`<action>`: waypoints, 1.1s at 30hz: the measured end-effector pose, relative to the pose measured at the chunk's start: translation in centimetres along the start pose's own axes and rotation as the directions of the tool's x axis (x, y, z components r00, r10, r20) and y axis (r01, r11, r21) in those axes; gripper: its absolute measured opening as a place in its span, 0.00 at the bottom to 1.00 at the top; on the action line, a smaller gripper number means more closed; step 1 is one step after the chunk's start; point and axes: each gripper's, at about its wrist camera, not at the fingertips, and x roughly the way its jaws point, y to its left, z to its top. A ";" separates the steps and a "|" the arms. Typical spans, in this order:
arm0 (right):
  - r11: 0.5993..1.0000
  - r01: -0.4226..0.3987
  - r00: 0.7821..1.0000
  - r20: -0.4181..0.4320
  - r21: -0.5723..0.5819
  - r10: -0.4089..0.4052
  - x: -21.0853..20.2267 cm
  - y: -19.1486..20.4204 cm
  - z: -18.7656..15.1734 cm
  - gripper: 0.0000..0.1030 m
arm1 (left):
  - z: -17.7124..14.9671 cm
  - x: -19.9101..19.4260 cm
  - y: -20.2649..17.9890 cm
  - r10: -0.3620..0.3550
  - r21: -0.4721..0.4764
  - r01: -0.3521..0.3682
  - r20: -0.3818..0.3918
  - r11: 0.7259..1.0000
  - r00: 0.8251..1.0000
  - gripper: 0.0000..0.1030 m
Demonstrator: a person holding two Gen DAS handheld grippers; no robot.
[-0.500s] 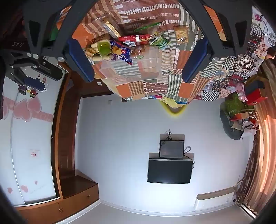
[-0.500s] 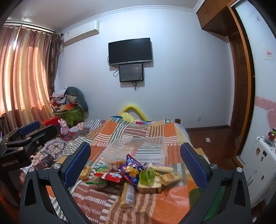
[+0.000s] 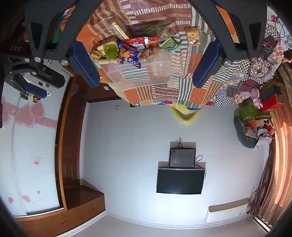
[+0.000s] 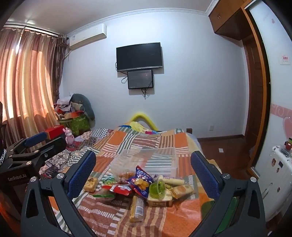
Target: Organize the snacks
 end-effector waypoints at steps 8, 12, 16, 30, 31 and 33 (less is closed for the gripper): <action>1.000 0.000 1.000 0.003 0.001 0.000 -0.1 0.0 0.2 1.00 | 0.0 0.0 -0.1 -0.008 0.005 0.008 -0.010 1.000 1.000 1.00; 1.000 0.002 1.000 0.007 0.003 -0.002 -0.2 0.1 0.4 1.00 | 0.0 0.2 -0.1 -0.013 0.001 0.013 -0.011 1.000 1.000 1.00; 1.000 0.004 1.000 0.007 0.003 -0.004 -0.2 0.0 0.4 1.00 | 0.0 0.2 -0.1 -0.012 0.005 0.012 -0.011 1.000 1.000 1.00; 1.000 0.011 1.000 0.011 0.003 -0.011 -0.3 -0.2 0.4 1.00 | 0.1 0.1 -0.2 -0.014 0.010 0.014 -0.004 1.000 1.000 1.00; 1.000 0.010 1.000 0.011 0.004 -0.010 -0.3 -0.2 0.4 1.00 | 0.1 0.1 -0.2 -0.014 0.011 0.014 -0.003 1.000 1.000 1.00; 1.000 0.010 1.000 0.010 0.003 -0.010 -0.3 -0.2 0.4 1.00 | 0.1 0.1 -0.2 -0.012 0.013 0.012 -0.003 1.000 1.000 1.00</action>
